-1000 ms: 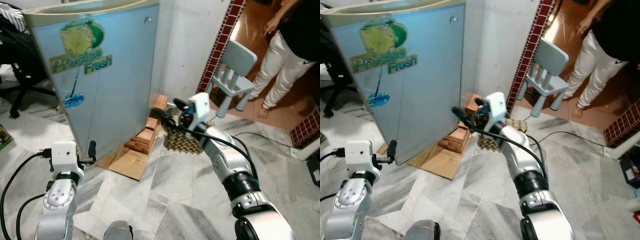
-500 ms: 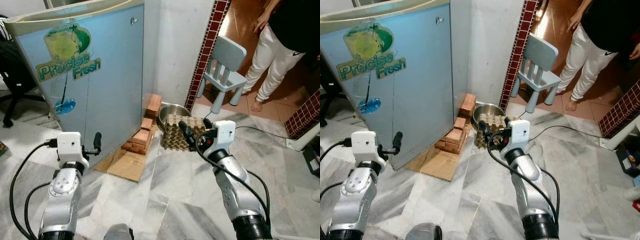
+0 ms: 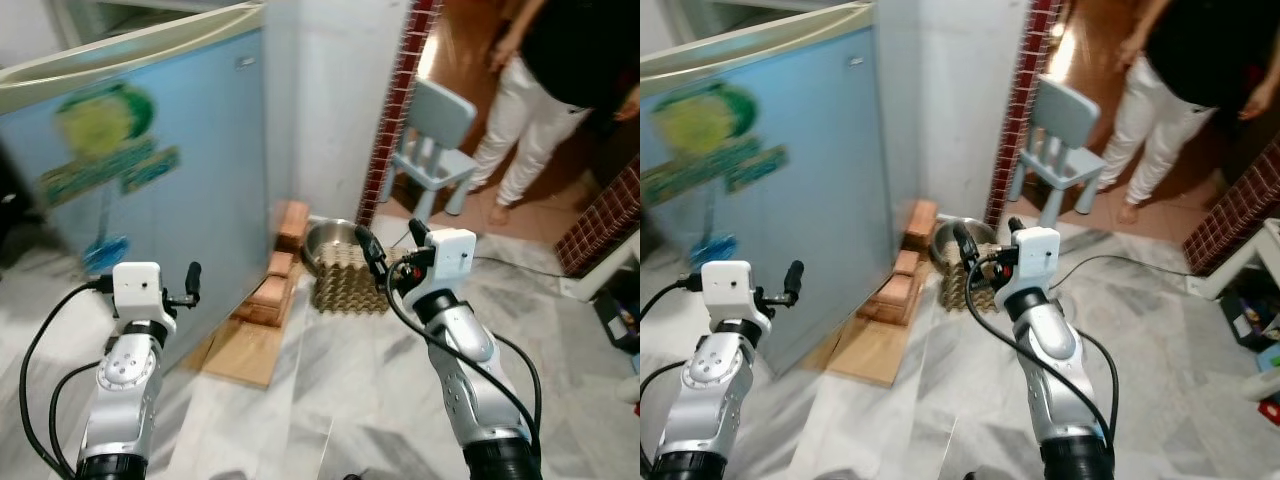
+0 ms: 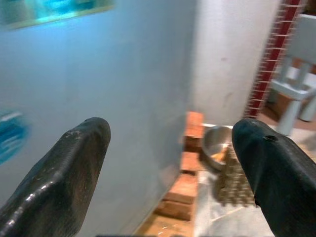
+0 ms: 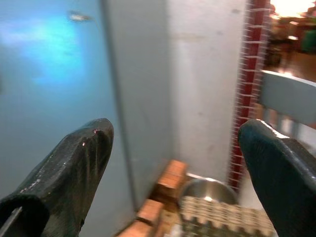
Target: Restocking fridge
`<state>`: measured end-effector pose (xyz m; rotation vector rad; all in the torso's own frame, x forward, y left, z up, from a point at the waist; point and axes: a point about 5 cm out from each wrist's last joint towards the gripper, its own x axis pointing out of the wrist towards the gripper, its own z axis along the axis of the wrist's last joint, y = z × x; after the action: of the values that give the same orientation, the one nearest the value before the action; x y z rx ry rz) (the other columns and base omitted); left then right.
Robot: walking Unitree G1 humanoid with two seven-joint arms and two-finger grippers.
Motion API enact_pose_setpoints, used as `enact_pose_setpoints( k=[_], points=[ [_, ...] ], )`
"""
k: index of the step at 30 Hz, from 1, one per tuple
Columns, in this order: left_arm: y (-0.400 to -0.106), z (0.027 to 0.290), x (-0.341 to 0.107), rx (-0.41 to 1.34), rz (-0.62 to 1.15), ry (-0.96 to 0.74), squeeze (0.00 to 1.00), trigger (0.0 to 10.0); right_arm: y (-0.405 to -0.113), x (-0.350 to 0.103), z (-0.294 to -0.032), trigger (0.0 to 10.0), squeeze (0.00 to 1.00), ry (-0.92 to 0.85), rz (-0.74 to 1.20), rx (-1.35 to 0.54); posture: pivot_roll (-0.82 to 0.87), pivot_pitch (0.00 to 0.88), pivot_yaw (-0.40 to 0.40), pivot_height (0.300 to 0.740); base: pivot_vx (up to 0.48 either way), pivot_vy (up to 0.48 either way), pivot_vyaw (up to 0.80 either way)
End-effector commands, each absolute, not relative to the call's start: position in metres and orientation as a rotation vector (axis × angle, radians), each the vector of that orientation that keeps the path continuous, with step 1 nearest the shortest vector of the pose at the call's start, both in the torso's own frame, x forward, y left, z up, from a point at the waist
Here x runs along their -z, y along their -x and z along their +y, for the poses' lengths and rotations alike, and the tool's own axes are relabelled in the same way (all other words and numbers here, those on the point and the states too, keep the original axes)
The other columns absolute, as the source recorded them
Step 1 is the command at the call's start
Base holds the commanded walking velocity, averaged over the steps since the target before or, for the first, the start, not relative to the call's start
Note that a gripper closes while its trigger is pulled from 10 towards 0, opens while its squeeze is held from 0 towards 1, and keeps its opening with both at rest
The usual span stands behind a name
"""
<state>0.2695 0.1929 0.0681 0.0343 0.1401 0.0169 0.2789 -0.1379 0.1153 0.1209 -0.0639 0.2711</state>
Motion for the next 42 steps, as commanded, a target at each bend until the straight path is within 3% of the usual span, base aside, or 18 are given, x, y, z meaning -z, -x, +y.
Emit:
enact_pose_setpoints(
  k=[1,9,20,25,34,42],
  points=[
    [-0.268,0.204,-0.068,-0.044,0.143,-0.056,0.0,10.0,-0.28,-0.126,-0.129,10.0,0.0,-0.126,-0.101,-0.292,0.07,0.036,-0.012,0.74,0.446,0.0,0.0],
    [-0.27,0.205,-0.065,-0.075,0.172,-0.024,0.0,10.0,-0.28,-0.126,-0.13,10.0,0.0,-0.12,-0.095,-0.289,0.06,0.038,-0.009,0.74,0.403,0.094,0.0],
    [-0.271,0.206,-0.061,-0.096,0.194,-0.044,0.0,10.0,-0.28,-0.123,-0.131,10.0,0.0,-0.147,-0.062,-0.291,0.06,0.035,-0.015,0.74,0.0,0.48,0.0],
    [-0.272,0.209,-0.058,-0.123,0.21,-0.051,0.0,10.0,-0.27,-0.118,-0.115,10.0,0.0,-0.251,0.016,-0.531,0.06,0.034,-0.014,0.74,0.0,0.48,0.0],
    [-0.273,0.208,-0.059,-0.117,0.204,-0.06,0.0,10.0,-0.275,-0.115,-0.121,10.0,0.0,-0.192,0.015,-0.497,0.06,0.035,-0.016,0.74,0.0,0.48,0.56],
    [-0.272,0.21,-0.057,-0.117,0.212,-0.078,0.0,10.0,-0.273,-0.109,-0.123,10.0,0.0,-0.196,0.047,-0.502,0.06,0.036,-0.014,0.74,0.0,0.48,0.0]
  ],
)
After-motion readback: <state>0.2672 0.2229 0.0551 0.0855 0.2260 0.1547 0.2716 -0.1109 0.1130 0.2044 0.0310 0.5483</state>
